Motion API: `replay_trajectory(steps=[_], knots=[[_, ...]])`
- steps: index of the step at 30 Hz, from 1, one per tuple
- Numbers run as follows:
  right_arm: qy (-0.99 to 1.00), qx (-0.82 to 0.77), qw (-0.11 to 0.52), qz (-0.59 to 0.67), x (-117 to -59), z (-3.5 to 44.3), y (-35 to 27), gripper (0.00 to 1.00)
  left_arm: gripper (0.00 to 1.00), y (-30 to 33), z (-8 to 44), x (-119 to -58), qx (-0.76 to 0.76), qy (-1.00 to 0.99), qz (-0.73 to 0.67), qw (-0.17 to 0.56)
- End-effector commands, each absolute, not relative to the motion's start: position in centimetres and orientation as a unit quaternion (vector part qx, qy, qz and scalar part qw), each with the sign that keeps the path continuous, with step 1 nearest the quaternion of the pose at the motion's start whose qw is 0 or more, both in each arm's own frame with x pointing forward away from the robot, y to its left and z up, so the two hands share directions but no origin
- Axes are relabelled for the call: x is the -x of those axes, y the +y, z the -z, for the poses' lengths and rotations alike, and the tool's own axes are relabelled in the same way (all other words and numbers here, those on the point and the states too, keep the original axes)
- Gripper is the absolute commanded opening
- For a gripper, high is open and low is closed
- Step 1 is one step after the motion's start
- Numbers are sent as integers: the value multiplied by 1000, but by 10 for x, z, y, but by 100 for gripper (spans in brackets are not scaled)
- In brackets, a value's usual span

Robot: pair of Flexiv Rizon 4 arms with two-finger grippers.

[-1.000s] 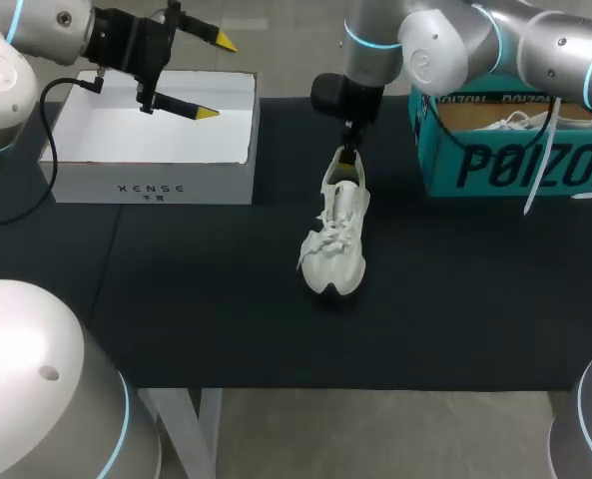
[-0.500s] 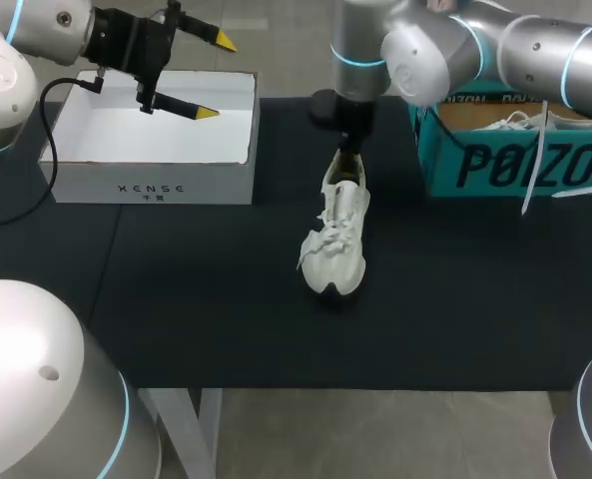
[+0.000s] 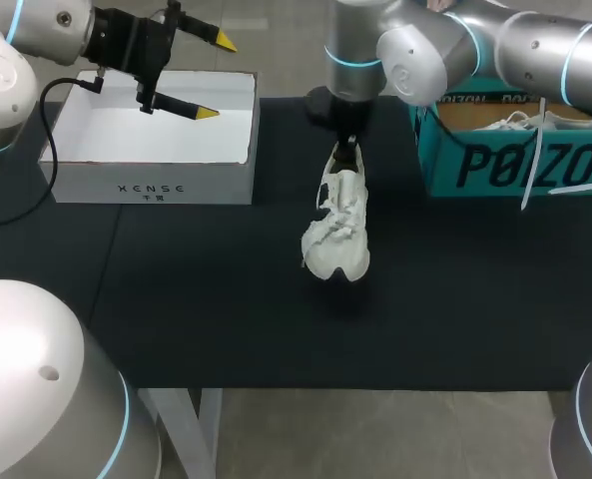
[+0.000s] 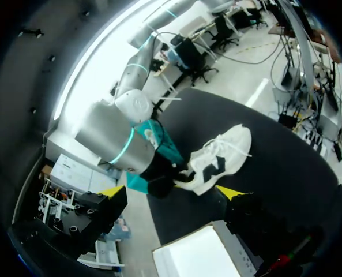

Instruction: Take the shoe out of the shoebox, open the shoe tongue, remove and reinsert the insole, then place the shoe into the shoebox

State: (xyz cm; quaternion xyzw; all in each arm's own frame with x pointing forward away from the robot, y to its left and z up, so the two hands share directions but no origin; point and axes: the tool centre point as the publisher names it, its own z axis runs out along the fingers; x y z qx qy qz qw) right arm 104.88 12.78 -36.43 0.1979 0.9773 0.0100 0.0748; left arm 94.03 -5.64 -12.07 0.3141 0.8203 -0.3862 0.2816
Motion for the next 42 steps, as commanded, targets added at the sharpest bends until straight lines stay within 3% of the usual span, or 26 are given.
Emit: replay_trajectory(steps=[1,14,32,42], knots=[[974,-205,96,-26,-1023,317,117,0,100,-57,121,-940,-314,821,385,282],[958,-259,96,-74,-1000,238,118,0,100,-57,121,-940,-314,821,385,282],[958,-259,96,-74,-1000,238,118,0,100,-57,121,-940,-314,821,385,282],[941,-306,138,-43,-1068,194,79,0,100,-57,121,-940,-314,821,385,282]])
